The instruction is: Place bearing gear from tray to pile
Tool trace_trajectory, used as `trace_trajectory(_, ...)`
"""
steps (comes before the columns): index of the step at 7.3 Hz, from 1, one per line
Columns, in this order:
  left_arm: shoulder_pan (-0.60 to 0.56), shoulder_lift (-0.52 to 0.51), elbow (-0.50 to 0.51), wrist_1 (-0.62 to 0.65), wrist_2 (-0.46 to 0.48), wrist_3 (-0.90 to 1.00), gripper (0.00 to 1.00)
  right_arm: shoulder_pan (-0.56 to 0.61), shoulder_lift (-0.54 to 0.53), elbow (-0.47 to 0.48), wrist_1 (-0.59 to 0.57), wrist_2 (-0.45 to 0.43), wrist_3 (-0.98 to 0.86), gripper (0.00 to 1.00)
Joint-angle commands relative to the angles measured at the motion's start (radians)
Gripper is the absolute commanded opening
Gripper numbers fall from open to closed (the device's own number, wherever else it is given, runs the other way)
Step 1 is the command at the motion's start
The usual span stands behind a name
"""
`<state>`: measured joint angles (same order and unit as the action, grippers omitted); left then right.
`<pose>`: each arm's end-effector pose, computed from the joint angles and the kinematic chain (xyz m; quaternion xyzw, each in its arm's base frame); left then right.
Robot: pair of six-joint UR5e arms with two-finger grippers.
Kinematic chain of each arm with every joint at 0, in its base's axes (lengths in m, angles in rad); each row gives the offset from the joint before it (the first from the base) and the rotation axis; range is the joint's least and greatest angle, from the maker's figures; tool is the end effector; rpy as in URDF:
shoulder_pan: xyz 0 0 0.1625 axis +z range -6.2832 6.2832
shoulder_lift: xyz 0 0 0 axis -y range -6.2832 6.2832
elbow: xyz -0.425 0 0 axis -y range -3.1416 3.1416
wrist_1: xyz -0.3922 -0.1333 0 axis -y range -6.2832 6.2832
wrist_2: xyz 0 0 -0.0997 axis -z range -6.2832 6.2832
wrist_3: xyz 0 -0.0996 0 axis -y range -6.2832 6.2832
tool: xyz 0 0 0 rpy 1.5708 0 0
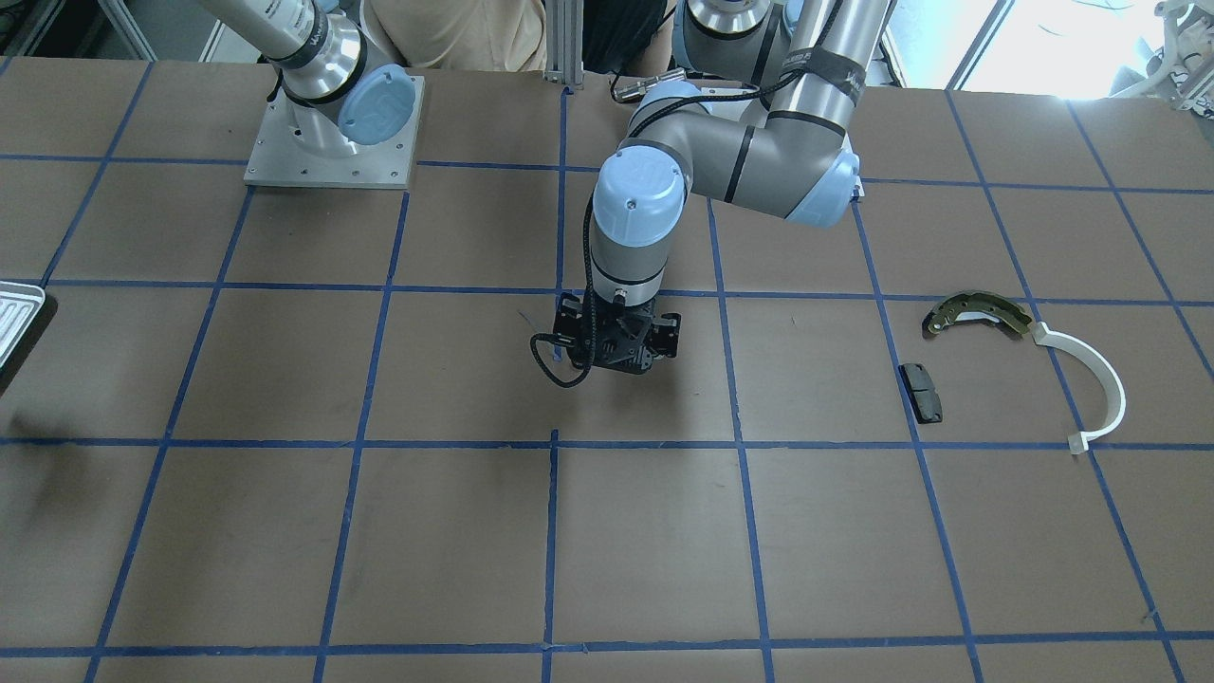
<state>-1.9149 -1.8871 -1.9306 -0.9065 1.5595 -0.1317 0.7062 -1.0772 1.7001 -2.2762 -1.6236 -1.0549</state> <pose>-0.3076 -0.4598 0.2202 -0.1060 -0.9943 -0.0071 0.0041 -0.3943 -0.5046 0.2171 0.0938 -0.9944 0.0021 0.0489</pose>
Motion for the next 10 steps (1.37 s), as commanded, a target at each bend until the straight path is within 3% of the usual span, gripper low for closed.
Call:
trace_trajectory(1,-0.038,-0.052,-0.004,0.037,-0.001,-0.002,0.96,-0.063,0.063,-0.02,-0.023,-0.001,-0.071,1.0)
trace_trajectory(2,-0.055,-0.07,-0.004,0.046,-0.001,-0.014,0.92,-0.063,0.066,-0.016,-0.023,-0.002,-0.07,1.0)
trace_trajectory(5,-0.062,-0.096,-0.002,0.049,-0.004,-0.013,0.52,-0.063,0.068,-0.02,-0.025,0.002,-0.066,0.92)
trace_trajectory(6,-0.062,-0.104,-0.002,0.049,-0.004,-0.014,0.33,-0.063,0.069,-0.02,-0.025,0.001,-0.057,0.91)
trace_trajectory(7,-0.065,-0.109,0.001,0.049,-0.004,-0.014,0.0,-0.063,0.069,-0.033,-0.025,0.002,-0.037,0.89)
trace_trajectory(10,-0.053,-0.075,0.048,0.028,0.011,0.019,0.0,-0.063,0.126,-0.101,-0.023,0.002,-0.028,0.89)
